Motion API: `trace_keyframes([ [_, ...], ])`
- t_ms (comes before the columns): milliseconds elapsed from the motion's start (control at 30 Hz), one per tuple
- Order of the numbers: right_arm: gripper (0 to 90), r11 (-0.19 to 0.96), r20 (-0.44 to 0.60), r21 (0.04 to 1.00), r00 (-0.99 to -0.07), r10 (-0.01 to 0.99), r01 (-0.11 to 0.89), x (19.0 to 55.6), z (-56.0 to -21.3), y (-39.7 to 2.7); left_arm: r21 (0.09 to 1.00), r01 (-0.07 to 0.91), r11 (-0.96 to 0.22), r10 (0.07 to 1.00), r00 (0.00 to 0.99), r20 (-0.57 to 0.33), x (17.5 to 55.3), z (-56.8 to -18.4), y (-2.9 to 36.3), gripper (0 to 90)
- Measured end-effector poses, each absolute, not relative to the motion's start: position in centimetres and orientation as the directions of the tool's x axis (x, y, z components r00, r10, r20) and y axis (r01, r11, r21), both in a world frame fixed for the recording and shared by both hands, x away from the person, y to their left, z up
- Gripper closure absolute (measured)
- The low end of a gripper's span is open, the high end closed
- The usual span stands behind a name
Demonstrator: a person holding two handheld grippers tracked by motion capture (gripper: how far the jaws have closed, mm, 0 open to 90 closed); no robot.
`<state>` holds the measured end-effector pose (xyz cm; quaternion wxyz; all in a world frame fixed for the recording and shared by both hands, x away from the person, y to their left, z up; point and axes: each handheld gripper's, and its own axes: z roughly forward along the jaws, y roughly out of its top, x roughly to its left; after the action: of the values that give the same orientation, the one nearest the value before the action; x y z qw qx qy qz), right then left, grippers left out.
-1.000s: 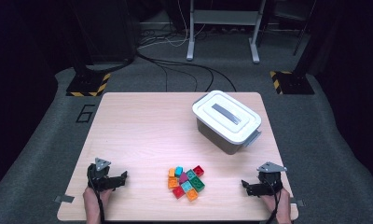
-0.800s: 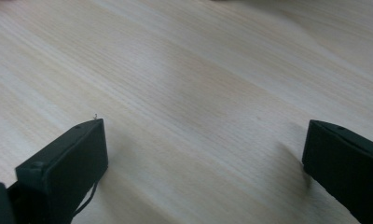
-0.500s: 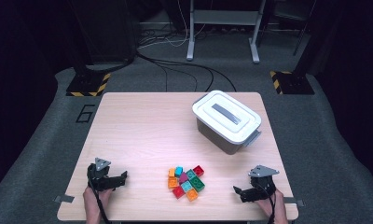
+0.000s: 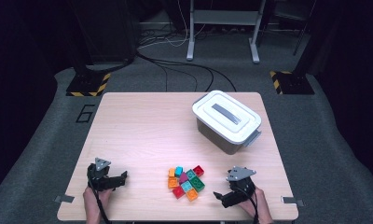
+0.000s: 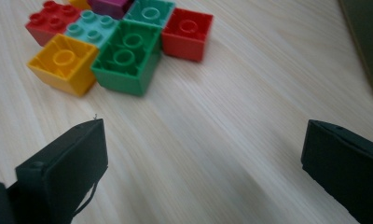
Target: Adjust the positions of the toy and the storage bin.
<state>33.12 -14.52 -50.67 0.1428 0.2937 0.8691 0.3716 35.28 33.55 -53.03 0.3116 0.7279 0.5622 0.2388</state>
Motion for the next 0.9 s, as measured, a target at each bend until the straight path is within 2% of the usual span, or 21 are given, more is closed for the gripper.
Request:
trace_keyframes([
  [267,0.0,0.601,-0.053,0.722,-0.837,0.544,0.344,33.9,-50.6,-10.4,0.728,0.664,-0.170,0.968,0.252,-0.003,35.3,-53.1,33.5,5.4],
  [767,0.0,0.640,-0.061,0.704,-0.871,0.487,0.308,34.7,-50.7,-8.5,0.730,0.662,-0.173,0.967,0.253,-0.001,35.3,-53.1,33.5,5.8],
  [900,0.0,0.636,-0.064,0.705,-0.865,0.497,0.314,34.6,-51.0,-8.4,0.730,0.662,-0.172,0.967,0.253,-0.001,35.3,-53.1,33.5,5.9],
])
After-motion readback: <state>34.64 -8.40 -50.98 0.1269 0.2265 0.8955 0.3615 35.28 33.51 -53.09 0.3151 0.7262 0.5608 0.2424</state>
